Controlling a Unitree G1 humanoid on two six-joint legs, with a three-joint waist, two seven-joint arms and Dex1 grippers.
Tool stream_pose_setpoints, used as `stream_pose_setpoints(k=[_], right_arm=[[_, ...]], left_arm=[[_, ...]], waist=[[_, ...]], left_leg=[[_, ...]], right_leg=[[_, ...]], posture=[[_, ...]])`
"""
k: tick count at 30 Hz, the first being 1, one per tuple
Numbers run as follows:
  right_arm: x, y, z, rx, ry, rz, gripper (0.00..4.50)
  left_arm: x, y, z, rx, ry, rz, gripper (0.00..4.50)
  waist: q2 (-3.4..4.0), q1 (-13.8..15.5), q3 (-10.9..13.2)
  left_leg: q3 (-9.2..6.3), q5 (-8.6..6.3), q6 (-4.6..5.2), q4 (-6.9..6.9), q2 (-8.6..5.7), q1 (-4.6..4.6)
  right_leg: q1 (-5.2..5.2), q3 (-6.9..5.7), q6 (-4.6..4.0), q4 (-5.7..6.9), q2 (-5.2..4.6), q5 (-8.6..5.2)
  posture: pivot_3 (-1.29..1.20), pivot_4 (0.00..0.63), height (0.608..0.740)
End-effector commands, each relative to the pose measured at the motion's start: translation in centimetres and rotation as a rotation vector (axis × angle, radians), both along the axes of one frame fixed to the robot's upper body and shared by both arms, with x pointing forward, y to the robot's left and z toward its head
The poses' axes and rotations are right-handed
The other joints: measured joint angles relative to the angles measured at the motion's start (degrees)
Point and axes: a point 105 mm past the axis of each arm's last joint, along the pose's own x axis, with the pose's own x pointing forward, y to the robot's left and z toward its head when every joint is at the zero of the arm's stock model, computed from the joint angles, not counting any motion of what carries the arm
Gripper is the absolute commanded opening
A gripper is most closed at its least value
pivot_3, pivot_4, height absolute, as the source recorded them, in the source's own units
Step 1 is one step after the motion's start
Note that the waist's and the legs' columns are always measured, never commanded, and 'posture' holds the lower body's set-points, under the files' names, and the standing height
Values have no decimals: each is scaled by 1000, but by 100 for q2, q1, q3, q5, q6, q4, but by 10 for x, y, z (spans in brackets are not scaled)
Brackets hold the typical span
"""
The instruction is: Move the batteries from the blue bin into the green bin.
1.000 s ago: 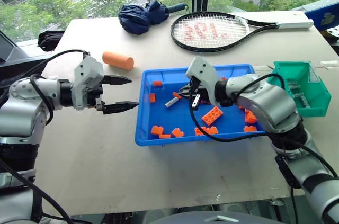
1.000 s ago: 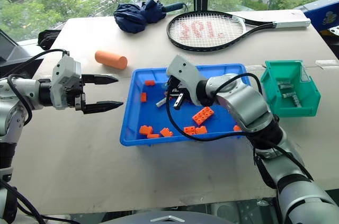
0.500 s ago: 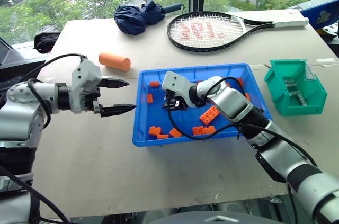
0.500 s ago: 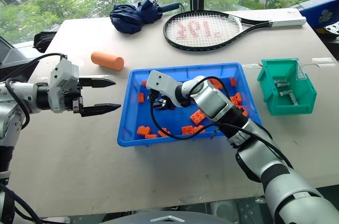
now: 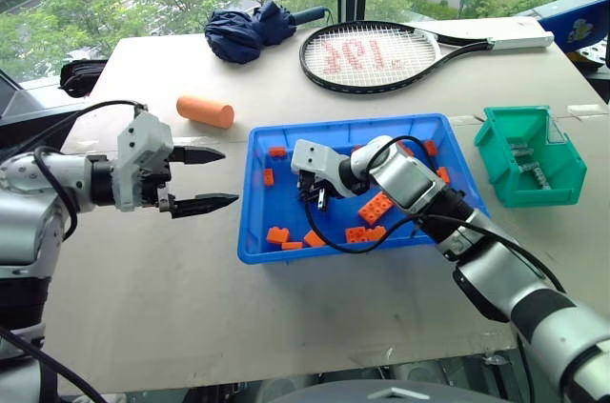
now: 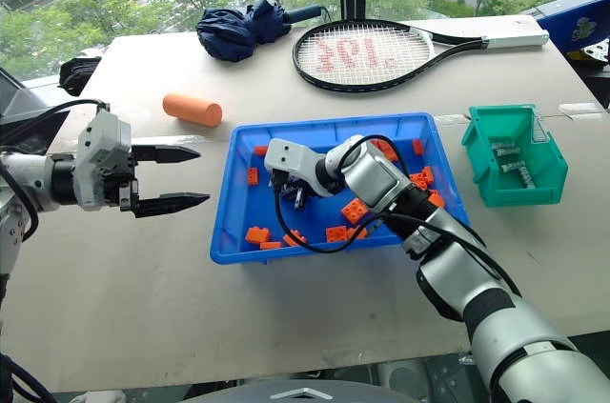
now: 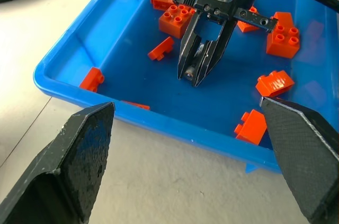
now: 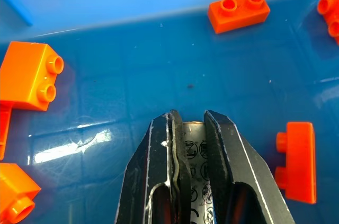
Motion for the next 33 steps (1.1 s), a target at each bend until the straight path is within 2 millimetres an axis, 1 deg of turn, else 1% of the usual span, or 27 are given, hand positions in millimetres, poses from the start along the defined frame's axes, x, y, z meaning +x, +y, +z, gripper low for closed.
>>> stream_pose_setpoints(k=[1,2,4,7,9,11,13,15,16,17,20,25,27,28,30,31,33], right_arm=[[-4,-7,31,89,-41,-28,22],[-5,-9,36,108,-49,-39,22],[-10,-22,64,207,-57,-94,22],[-17,-50,95,285,-82,-171,22],[-16,-75,112,327,-111,-266,22],[-12,-107,126,348,-158,-390,22],[-8,-141,135,346,-212,-517,22],[-5,-176,140,329,-254,-643,22],[-3,-201,141,308,-277,-722,22],[-3,-220,141,286,-297,-779,22],[-2,-264,137,222,-339,-913,22],[2,-321,130,135,-394,-1106,22],[4,-338,126,116,-411,-1168,22],[5,-341,124,122,-410,-1181,22],[6,-347,122,129,-411,-1191,961],[6,-349,121,120,-422,-1192,1233],[5,-356,121,116,-442,-1214,2300]], left_arm=[[-2,-11,15,-6,-50,-57,4500],[-1,-12,16,-8,-53,-64,4500],[-2,-27,23,-58,-61,-119,4500],[-2,-47,33,-117,-79,-190,4500],[-2,-59,40,-154,-94,-229,4500],[-3,-70,48,-193,-100,-267,4500],[-4,-78,53,-222,-103,-299,4500],[-4,-87,57,-257,-103,-327,4500],[-4,-93,60,-277,-103,-347,4500],[-3,-97,61,-289,-101,-361,4500],[-2,-108,63,-301,-105,-388,4500],[0,-118,65,-300,-117,-409,4500],[0,-119,67,-302,-123,-410,4500],[0,-119,68,-302,-125,-410,4500],[0,-118,68,-299,-127,-408,4500],[0,-117,68,-296,-128,-406,4500],[1,-115,67,-291,-129,-392,4500]], waist=[[0,1,0],[0,0,0],[0,1,0],[-1,56,0],[-4,64,-2],[-3,97,-1],[-3,134,-1],[-3,163,-1],[-3,170,-1],[-3,190,-1],[-4,200,-1],[-4,131,-1],[-4,132,-1],[-4,136,-1],[-4,157,-1],[-4,161,-1],[-4,166,-1]], left_leg=[[2,0,0,0,-1,0],[6,0,0,0,-1,-3],[6,0,0,-1,-1,-4],[1,0,0,3,-1,-12],[4,0,1,5,-1,-12],[7,0,0,6,-1,-11],[12,0,0,6,-1,-11],[19,0,1,6,-1,-11],[23,0,1,6,-1,-11],[24,0,1,6,-1,-11],[34,0,2,7,-2,-11],[65,0,2,4,5,1],[76,0,2,4,7,2],[80,0,2,4,8,2],[85,0,2,5,9,3],[87,0,2,5,9,3],[87,0,2,5,9,3]], right_leg=[[0,1,0,0,-1,0],[0,4,0,0,-2,0],[-1,5,0,2,-2,0],[-3,2,0,3,-2,0],[-3,3,1,2,-3,0],[-2,5,0,4,-4,0],[-4,8,0,6,-4,0],[-4,14,0,6,-4,0],[-4,16,0,5,-6,0],[-4,16,1,5,-7,0],[-3,22,1,4,-9,0],[-10,50,1,25,-6,0],[-16,59,1,32,-3,0],[-18,63,1,33,-2,0],[-18,67,1,34,-1,0],[-18,69,1,34,-1,0],[-18,69,1,33,-1,0]], posture=[[0,150,740],[0,150,740],[0,150,740],[0,150,740],[0,150,740],[0,150,740],[0,150,740],[0,150,740],[0,150,740],[0,150,740],[0,150,740],[0,150,740],[0,150,740],[0,150,740],[0,150,740],[0,150,740],[0,150,740]])
